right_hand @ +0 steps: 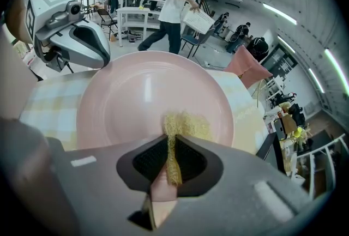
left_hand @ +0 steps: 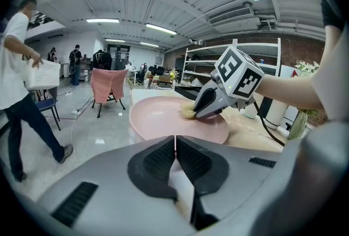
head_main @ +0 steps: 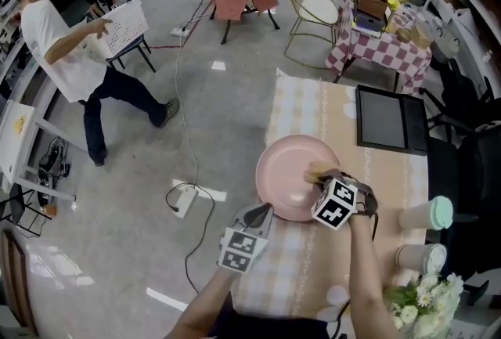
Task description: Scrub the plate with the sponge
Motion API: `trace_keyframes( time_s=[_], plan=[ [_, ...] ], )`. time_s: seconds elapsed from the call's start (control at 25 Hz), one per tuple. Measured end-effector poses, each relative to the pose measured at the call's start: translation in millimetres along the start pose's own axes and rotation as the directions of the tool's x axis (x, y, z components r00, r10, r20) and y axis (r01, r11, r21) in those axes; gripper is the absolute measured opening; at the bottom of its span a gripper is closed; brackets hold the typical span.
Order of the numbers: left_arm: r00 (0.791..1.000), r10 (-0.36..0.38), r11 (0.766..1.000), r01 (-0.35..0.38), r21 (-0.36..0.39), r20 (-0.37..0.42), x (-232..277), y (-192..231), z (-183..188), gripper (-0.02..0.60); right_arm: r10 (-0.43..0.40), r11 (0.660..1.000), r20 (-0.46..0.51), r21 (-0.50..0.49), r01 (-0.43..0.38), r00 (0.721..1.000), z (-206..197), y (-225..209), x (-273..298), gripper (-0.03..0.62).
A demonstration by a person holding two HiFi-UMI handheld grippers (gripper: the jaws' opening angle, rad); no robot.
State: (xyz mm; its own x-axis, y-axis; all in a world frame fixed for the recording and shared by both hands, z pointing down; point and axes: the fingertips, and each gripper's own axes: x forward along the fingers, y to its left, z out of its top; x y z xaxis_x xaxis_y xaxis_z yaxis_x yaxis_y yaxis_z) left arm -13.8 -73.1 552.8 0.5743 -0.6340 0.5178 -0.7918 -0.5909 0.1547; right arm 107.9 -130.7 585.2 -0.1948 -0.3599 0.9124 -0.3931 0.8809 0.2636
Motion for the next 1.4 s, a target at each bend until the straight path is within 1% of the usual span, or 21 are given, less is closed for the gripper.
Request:
trace_keyframes(
  time_s=[0.72, 1.4],
  plan=[
    [1.000, 0.015, 1.000, -0.015, 0.001, -0.003, 1, 1, -2, 0.017, 0.022, 1.000, -0.019, -0.011, -0.022, 1.000, -3, 21, -6, 0.043],
    [1.000, 0.029, 1.000, -0.029, 0.009, -0.005, 0, 2, -1, 0.017, 0.088, 0.996, -0.008, 0.000, -0.088, 0.996, 1, 43, -12, 0.043]
  ],
)
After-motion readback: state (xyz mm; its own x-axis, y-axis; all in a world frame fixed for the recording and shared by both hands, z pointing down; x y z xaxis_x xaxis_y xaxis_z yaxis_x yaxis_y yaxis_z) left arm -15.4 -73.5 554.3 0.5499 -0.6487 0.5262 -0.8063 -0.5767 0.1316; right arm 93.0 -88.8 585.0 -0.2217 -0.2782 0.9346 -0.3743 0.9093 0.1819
